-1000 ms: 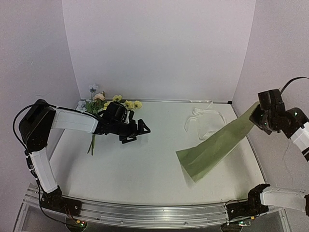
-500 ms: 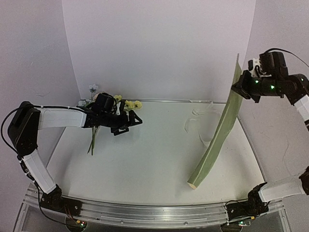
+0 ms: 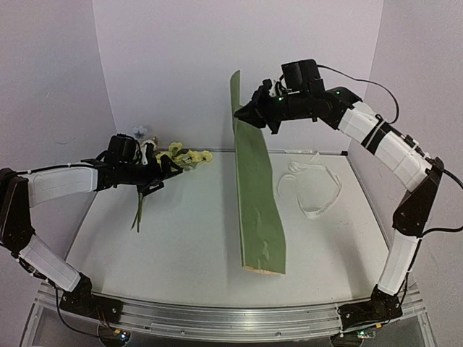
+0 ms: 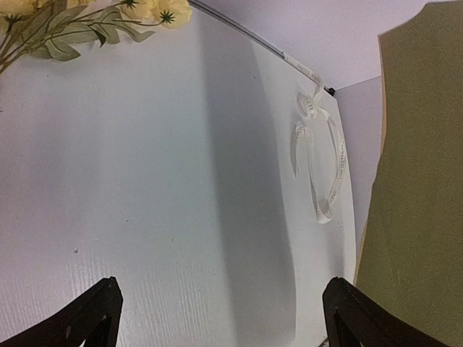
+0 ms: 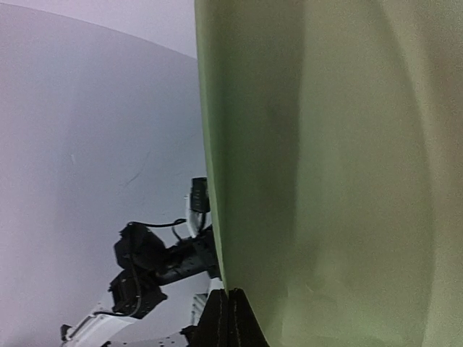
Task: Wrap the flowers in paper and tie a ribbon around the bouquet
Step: Place the folded wrapping paper at the center of the board.
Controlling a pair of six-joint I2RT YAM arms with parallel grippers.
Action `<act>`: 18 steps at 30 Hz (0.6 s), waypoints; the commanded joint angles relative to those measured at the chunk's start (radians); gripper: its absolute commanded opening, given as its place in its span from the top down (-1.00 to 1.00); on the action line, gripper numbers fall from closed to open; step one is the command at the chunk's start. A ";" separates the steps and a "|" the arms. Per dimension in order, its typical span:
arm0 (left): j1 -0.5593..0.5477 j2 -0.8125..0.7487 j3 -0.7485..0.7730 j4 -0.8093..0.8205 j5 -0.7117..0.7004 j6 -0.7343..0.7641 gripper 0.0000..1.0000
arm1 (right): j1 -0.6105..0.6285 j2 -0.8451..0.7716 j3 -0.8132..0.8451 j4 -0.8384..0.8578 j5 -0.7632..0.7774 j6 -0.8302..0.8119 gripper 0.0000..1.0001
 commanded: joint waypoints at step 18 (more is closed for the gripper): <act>0.067 0.012 -0.015 -0.037 -0.035 0.029 -0.99 | -0.205 0.056 -0.582 0.280 -0.171 0.049 1.00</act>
